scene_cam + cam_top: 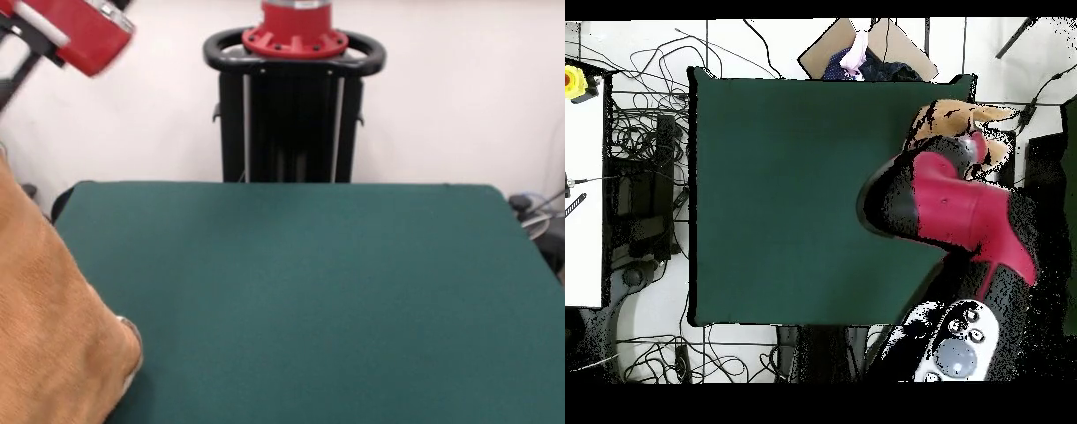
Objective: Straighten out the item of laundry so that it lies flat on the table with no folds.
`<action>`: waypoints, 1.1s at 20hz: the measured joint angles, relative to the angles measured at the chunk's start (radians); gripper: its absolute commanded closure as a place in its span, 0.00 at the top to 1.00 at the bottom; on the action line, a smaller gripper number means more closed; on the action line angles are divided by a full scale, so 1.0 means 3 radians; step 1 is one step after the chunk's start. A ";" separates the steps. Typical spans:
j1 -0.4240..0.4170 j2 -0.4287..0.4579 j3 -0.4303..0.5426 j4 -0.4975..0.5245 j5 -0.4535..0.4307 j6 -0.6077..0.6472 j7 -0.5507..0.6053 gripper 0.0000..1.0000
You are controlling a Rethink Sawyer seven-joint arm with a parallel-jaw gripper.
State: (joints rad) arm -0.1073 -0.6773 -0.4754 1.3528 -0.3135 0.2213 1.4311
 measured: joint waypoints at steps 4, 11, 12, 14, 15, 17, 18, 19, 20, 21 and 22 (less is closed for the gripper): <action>0.0219 0.0165 -0.0157 0.0085 0.0097 -0.0298 0.0001 0.00; 0.0621 0.0364 -0.0424 0.0331 0.0443 -0.0369 0.0157 0.00; 0.0658 0.0374 -0.0445 0.0359 0.0478 -0.0369 0.0180 0.00; 0.0716 0.0389 -0.0476 0.0408 0.0539 -0.0369 0.0220 0.00; 0.0751 0.0394 -0.0487 0.0447 0.0583 -0.0370 0.0256 0.00; 0.0794 0.0395 -0.0497 0.0521 0.0664 -0.0370 0.0305 0.00; 0.0805 0.0396 -0.0502 0.0544 0.0691 -0.0370 0.0318 0.00; 0.0814 0.0395 -0.0509 0.0568 0.0716 -0.0370 0.0332 0.00; 0.0835 0.0395 -0.0527 0.0618 0.0765 -0.0370 0.0364 0.00; 0.0840 0.0395 -0.0531 0.0633 0.0778 -0.0370 0.0374 0.00; 0.0845 0.0395 -0.0535 0.0649 0.0792 -0.0370 0.0384 0.00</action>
State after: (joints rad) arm 0.1462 -0.5590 -0.6360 1.5474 -0.0760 0.1104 1.5462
